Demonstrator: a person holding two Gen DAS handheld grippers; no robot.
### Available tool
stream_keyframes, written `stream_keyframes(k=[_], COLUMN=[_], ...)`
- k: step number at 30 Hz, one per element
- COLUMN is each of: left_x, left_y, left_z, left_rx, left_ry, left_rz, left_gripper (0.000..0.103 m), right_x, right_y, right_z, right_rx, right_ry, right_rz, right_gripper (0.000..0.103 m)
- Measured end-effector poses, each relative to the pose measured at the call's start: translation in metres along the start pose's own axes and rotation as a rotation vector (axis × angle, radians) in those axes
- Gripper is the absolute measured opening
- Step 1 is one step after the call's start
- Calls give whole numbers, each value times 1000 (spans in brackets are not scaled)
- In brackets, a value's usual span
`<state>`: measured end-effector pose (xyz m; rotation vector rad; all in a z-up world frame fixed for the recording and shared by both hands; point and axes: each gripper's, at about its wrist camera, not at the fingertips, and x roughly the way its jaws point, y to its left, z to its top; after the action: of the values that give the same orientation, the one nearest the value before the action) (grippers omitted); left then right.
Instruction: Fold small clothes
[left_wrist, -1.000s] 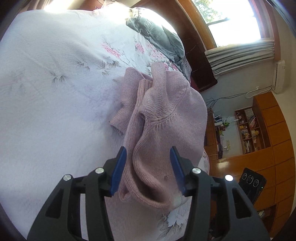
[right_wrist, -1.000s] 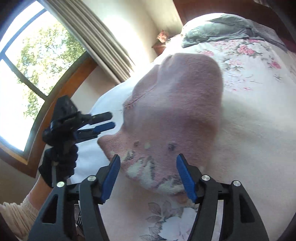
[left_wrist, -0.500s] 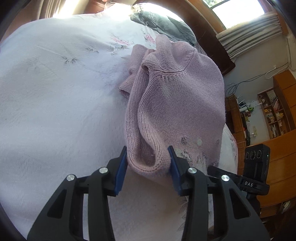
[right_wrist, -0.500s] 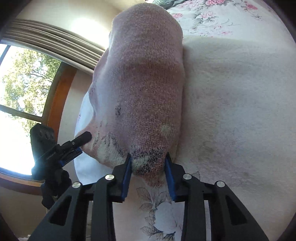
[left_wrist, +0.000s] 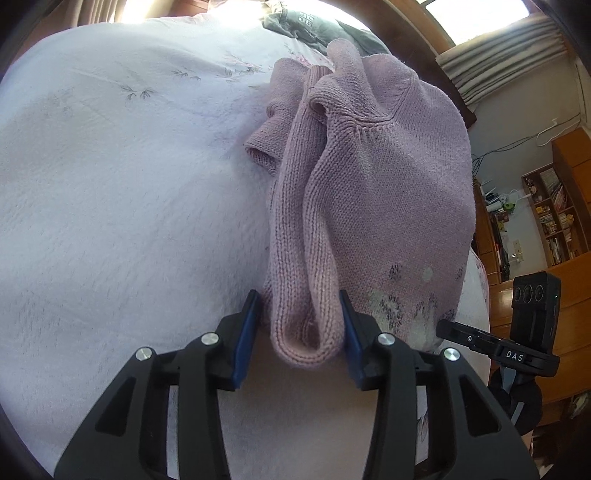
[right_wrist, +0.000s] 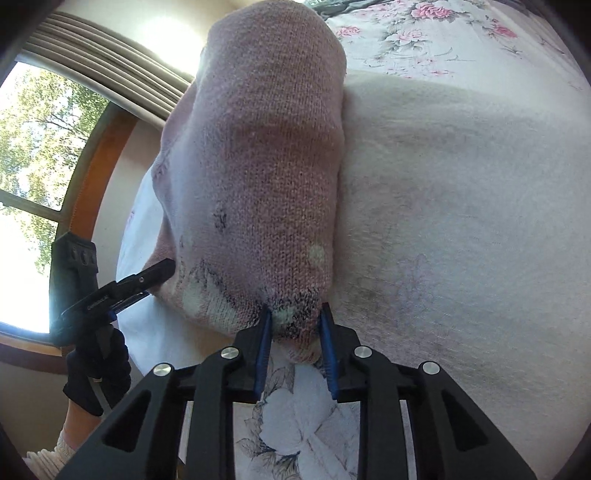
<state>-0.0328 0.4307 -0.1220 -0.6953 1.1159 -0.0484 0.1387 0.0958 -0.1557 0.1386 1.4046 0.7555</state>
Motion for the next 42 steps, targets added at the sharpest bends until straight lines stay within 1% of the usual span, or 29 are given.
stream_keyframes(k=[1,2,3,4,6,7,8,10,11,13,15,18,21,22,24,25,26,27,29,30,31,32,34,36,37,39,41,42], left_x=[-3,-7,-13,-20,-37,-43,-48,-50,-47,-35,-21,-1,18,24,31,29,23,16,9,11,16,24,35,35,32,23,9,1], left_y=[-1,-2,-4,-5,-7,-9,-10,-12,-14,-21,-32,-42,-45,-43,-37,-33,-30,-26,-13,-6,-1,3,8,11,11,11,9,8], left_z=[2,5,10,15,29,38,50,77,90,116,136,158,170,172,174,176,173,171,163,160,157,154,153,154,154,155,151,148], left_rx=[11,20,28,40,67,74,73,70,71,66,77,88,67,54,30,11,-2,-17,-66,-87,-95,-94,-99,-106,-105,-99,-88,-78], left_ry=[10,14,12,3,-42,-66,-88,-118,-127,-128,-124,-111,-92,-82,-52,-68,-100,-126,-161,-162,-151,-133,-109,-106,-103,-99,-105,-108], left_rz=[6,18,29,40,63,67,62,51,44,34,24,24,48,50,19,-4,-36,-61,-68,-69,-50,-27,-15,-15,-14,-10,-12,-27], left_gripper=[45,50,52,52,55,56,57,57,57,57,57,57,56,54,25,24,11,10,10,10,10,11,16,27,30,42,49,54], right_x=[-1,-3,-7,-12,-28,-36,-44,-55,-59,-64,-64,-59,-42,-36,-26,-23,-21,-21,-21,-20,-18,-16,-12,-11,-12,-15,-21,-25], right_y=[1,1,3,4,11,13,15,21,24,29,35,42,43,42,38,36,34,33,32,32,31,30,31,32,32,31,31,30], right_z=[2,5,7,10,17,23,31,49,58,75,90,106,117,120,120,117,117,117,115,115,116,117,117,117,117,116,114,112], right_rx=[-9,-17,-29,-42,-83,-98,-103,-99,-101,-116,-133,-170,-186,-182,-168,-164,-163,-162,-160,-159,-155,-150,-157,-162,-161,-156,-150,-146], right_ry=[7,11,13,7,-33,-58,-85,-131,-151,-189,-205,-215,-199,-190,-173,-170,-174,-178,-179,-176,-171,-167,-164,-165,-163,-159,-164,-170], right_rz=[5,15,28,29,1,-11,-12,5,4,-25,-50,-92,-124,-123,-122,-125,-124,-115,-104,-100,-94,-90,-95,-108,-107,-101,-89,-79], right_gripper=[29,31,33,38,40,43,47,48,48,48,48,48,48,48,48,50,51,52,53,54,56,57,59,61,61,61,61,61])
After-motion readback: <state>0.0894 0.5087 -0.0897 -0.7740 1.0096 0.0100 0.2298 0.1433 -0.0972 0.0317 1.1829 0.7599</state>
